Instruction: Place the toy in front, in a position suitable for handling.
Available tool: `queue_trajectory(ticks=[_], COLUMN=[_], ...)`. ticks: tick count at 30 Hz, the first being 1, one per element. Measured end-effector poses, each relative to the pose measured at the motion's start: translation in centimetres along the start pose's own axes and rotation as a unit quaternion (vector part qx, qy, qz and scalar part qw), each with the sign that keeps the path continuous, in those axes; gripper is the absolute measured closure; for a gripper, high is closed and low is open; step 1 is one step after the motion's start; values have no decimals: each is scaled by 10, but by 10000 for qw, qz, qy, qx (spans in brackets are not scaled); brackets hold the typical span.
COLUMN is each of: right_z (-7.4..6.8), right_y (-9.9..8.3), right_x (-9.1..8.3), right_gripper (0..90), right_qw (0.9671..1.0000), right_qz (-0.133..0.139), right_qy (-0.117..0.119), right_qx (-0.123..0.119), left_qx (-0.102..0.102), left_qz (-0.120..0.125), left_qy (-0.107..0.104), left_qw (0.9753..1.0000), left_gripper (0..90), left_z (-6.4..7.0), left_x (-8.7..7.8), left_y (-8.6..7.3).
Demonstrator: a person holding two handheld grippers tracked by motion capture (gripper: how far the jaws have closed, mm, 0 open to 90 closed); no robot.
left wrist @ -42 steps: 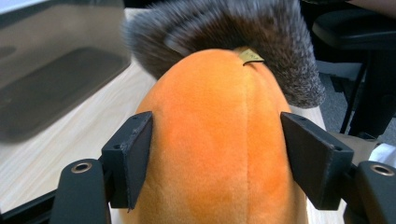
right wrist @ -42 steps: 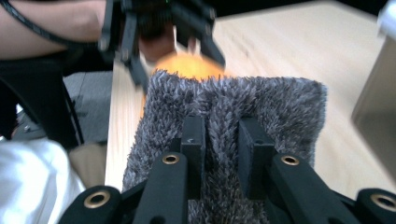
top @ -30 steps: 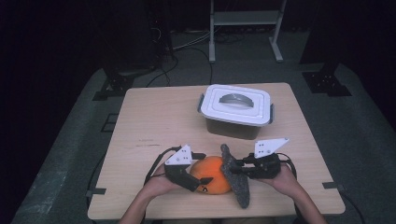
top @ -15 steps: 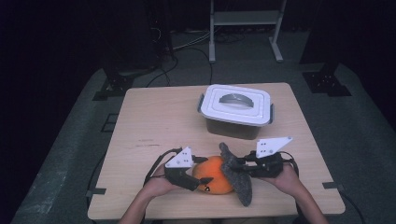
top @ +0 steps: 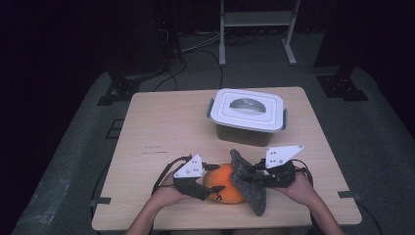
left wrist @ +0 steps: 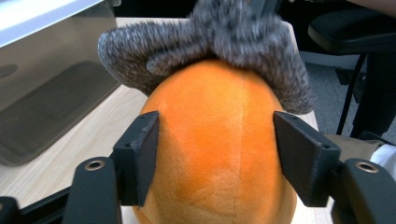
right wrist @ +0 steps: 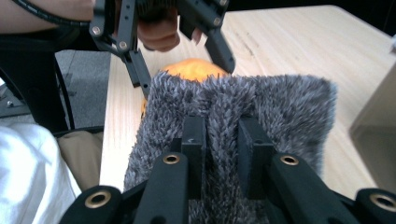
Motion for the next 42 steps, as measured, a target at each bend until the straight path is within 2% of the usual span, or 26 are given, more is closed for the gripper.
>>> queue_trajectory(ticks=[4, 7, 10, 12, 14, 16, 18, 21, 25, 28, 30, 32, 34, 38, 40, 42], right_z=[1, 5, 6, 7, 5, 1, -4, -3, 2, 2, -4, -9, -13, -9, -8, -8], right_y=[-9, -17, -16, -4, 9, 14, 10, 3, -8, 2, 16, 21, 19, 11, 7, 7], right_x=[1, -6, -13, -18, -20, -16, -7, -6, -14, -18, -17, -10, -2, -2, -3, -2], right_gripper=[742, 742, 743, 744, 744, 743, 740, 741, 742, 743, 743, 742, 742, 745, 745, 745], right_qw=[9998, 9995, 9996, 9998, 9996, 9998, 9998, 9999, 9998, 9999, 9998, 9990, 9985, 9995, 9997, 9997], right_qz=[-3, -38, -67, 110, 250, 149, -13, -31, -204, -80, 61, -90, -191, -26, -19, 21], right_qy=[81, 71, 18, -74, -103, -83, 4, 100, 7, -54, 9, 39, 104, 221, 198, 223], right_qx=[171, 304, 255, 157, 43, -101, -190, -76, -8, -93, -211, -437, -498, -215, -103, -40], left_qx=[-275, -293, -187, -137, -87, 51, 110, 92, 38, 53, 150, 272, 344, 140, -128, -299], left_qz=[-47, -80, -57, -22, -29, -53, -131, -75, -33, 10, 10, -66, -163, -94, -121, -182], left_qy=[59, -7, -21, -79, -111, -125, -75, -58, -68, -66, -105, -114, -77, -76, -47, -42], left_qw=[9996, 9995, 9998, 9999, 9999, 9999, 9998, 9999, 10000, 10000, 9998, 9995, 9992, 9998, 9998, 9994], left_gripper=[181, 198, 330, 372, 375, 375, 374, 384, 388, 388, 388, 385, 381, 357, 288, 208], left_z=[-4, -4, -3, -1, 4, 7, 7, 5, 4, 9, 15, 19, 19, 12, 9, 8], left_x=[0, -1, -1, 0, 2, 4, 4, 3, 3, 5, 8, 10, 11, 9, 10, 13], left_y=[-2, -4, -3, -2, -1, 0, -1, -1, 0, 5, 8, 8, 5, 3, 4, 3])
Point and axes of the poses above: each handheld gripper's, and its own axes: x roughly forward along the jaws, y roughly out of its top, z roughly to its right, the point moved 10 cm from there along x, roughly forward along the jaws, and after that the axes turned 11 degrees about -x, right-handed, at the moved point
